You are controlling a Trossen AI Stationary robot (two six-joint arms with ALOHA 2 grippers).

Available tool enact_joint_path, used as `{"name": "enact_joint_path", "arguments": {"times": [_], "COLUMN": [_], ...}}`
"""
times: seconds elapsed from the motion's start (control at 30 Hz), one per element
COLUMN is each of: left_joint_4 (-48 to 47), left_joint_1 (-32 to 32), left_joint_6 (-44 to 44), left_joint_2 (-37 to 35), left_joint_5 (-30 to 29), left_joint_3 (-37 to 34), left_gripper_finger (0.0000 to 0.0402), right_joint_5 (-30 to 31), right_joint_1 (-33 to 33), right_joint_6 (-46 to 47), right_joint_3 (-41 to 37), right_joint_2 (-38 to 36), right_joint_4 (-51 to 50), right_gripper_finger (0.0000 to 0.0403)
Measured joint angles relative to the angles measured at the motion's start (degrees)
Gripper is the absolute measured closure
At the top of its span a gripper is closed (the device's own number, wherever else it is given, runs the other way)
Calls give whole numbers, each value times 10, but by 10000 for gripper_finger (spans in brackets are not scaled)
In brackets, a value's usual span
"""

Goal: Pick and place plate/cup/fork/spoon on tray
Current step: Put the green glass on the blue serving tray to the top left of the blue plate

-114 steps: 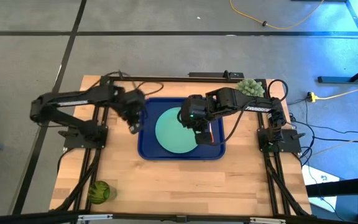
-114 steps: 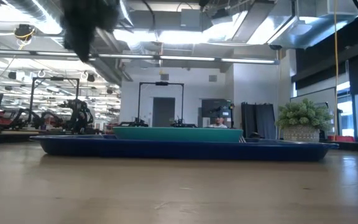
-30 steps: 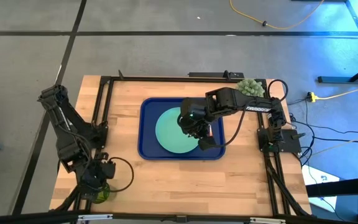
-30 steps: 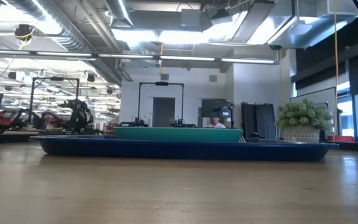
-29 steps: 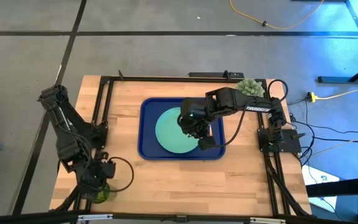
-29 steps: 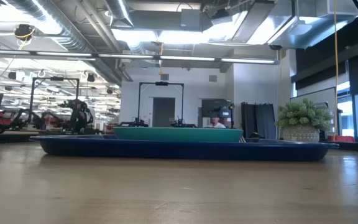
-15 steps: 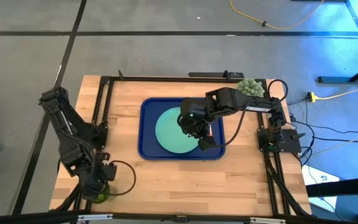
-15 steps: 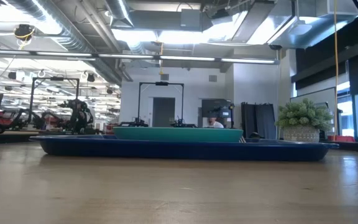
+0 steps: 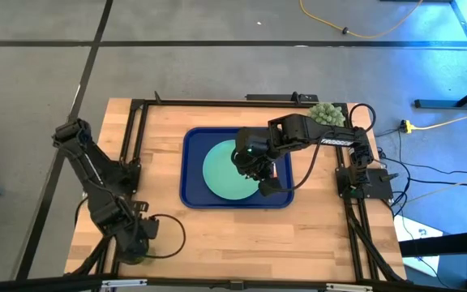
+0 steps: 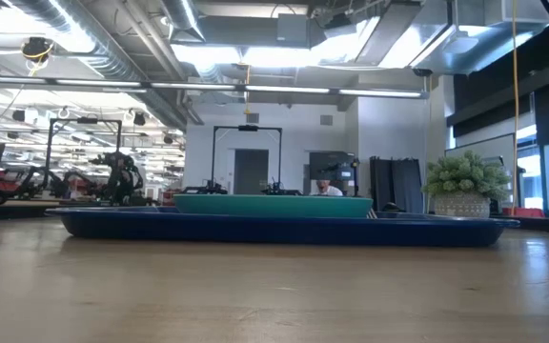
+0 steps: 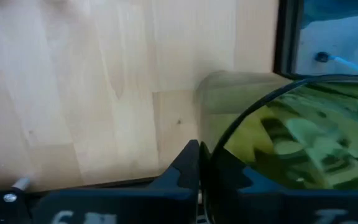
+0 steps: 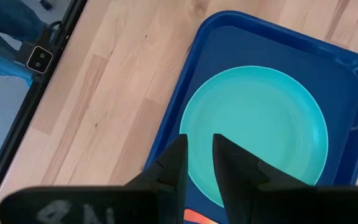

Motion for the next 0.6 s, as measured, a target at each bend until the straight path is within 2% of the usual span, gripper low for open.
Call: {"name": "enact_joint_path", "arguments": {"times": [0.17,0.33,0.43,0.6], "left_joint_4": [-2,-25,-56,-109], "left_joint_1": [21,68,118,237], "left_joint_6": [0,9,8,9], "left_joint_2": [-8,-53,-95,-143], "left_joint_5": [12,9,-4,-24], "left_joint_3": [0,0,0,0], "left_gripper_finger": [396,398,398,399], "right_joint_5": [0,0,4,60], "right_joint_1": [0,0,0,0], "right_joint_6": [3,4,19,52], "right_joint_3": [0,0,0,0], "right_joint_2": [0,0,0,0], "right_joint_4": [0,0,0,0], "right_gripper_finger": [325,325,325,325]}}
